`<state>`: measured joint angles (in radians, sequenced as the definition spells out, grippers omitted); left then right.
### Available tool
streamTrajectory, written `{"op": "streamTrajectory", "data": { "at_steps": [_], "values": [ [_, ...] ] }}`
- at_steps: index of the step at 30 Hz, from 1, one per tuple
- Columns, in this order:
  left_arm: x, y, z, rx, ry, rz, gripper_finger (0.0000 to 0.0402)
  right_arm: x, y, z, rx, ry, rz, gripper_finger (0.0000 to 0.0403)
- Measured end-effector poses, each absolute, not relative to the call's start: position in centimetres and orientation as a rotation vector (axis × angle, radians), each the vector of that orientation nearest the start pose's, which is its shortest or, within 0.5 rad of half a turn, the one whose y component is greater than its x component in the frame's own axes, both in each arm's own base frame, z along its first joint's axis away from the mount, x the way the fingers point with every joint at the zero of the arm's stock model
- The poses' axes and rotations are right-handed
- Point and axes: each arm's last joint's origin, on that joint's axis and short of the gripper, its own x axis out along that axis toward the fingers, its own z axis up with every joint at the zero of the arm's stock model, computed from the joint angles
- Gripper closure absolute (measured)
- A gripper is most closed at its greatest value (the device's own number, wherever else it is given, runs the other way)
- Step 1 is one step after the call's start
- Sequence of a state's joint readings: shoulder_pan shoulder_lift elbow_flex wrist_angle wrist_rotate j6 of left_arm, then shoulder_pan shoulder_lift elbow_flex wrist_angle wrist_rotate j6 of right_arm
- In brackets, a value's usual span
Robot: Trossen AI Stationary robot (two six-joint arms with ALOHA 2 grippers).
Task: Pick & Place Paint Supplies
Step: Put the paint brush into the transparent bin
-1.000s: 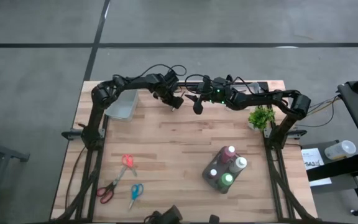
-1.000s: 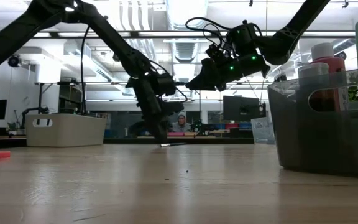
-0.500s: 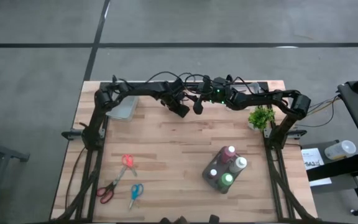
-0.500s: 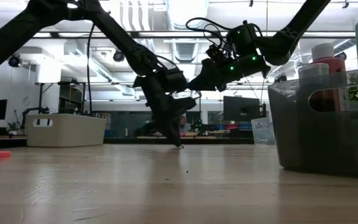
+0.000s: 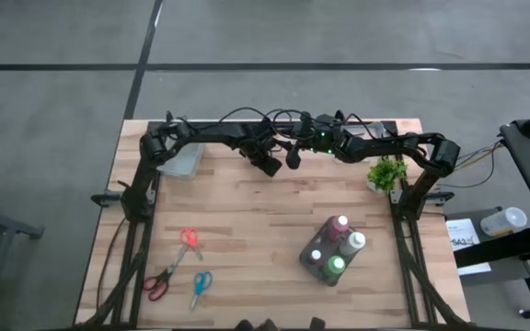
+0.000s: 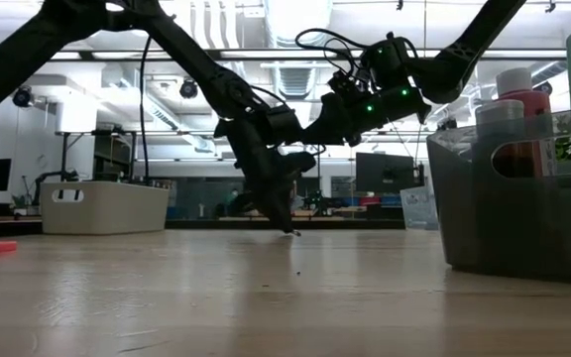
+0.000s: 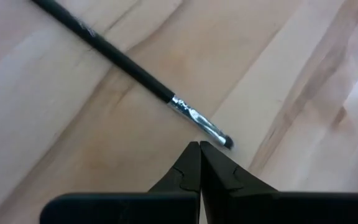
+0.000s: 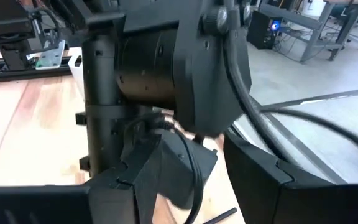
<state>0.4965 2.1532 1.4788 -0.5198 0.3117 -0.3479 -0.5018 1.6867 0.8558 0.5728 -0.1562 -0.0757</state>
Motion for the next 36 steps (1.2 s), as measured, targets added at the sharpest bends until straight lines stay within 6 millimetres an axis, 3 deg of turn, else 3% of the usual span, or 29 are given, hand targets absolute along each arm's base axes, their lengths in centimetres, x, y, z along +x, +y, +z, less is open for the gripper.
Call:
{"op": "streamTrajectory", "data": {
  "at_steps": [6, 12, 16, 20, 26, 31, 36],
  "values": [
    [36.8, 21.0, 17.1, -0.709, 0.978, 0.375, 0.0401, 31.2, -16.6, 20.0, 0.018, 0.26, -0.335, 0.0233],
    [33.9, 21.0, 24.5, -0.528, 0.829, 0.523, 0.0401, 31.1, -16.6, 19.9, 0.021, 0.276, -0.334, 0.0233],
    [30.9, 19.1, 29.2, -0.378, 0.714, 0.669, 0.0401, 31.1, -16.6, 19.8, 0.025, 0.289, -0.333, 0.0233],
    [27.7, 15.6, 31.8, -0.283, 0.589, 0.747, 0.0401, 31.1, -16.5, 19.6, 0.03, 0.305, -0.332, 0.0233],
    [22.4, 10.3, 31.1, -0.231, 0.429, 0.69, 0.0401, 31.1, -16.5, 19.6, 0.029, 0.303, -0.332, 0.0233],
    [18.7, 7.0, 27.8, -0.203, 0.353, 0.597, 0.0401, 31.1, -16.5, 19.6, 0.029, 0.302, -0.332, 0.0233],
    [16.0, 5.2, 24.2, -0.185, 0.281, 0.459, 0.0401, 31.1, -16.5, 19.6, 0.029, 0.301, -0.332, 0.0233]
  ]
}}
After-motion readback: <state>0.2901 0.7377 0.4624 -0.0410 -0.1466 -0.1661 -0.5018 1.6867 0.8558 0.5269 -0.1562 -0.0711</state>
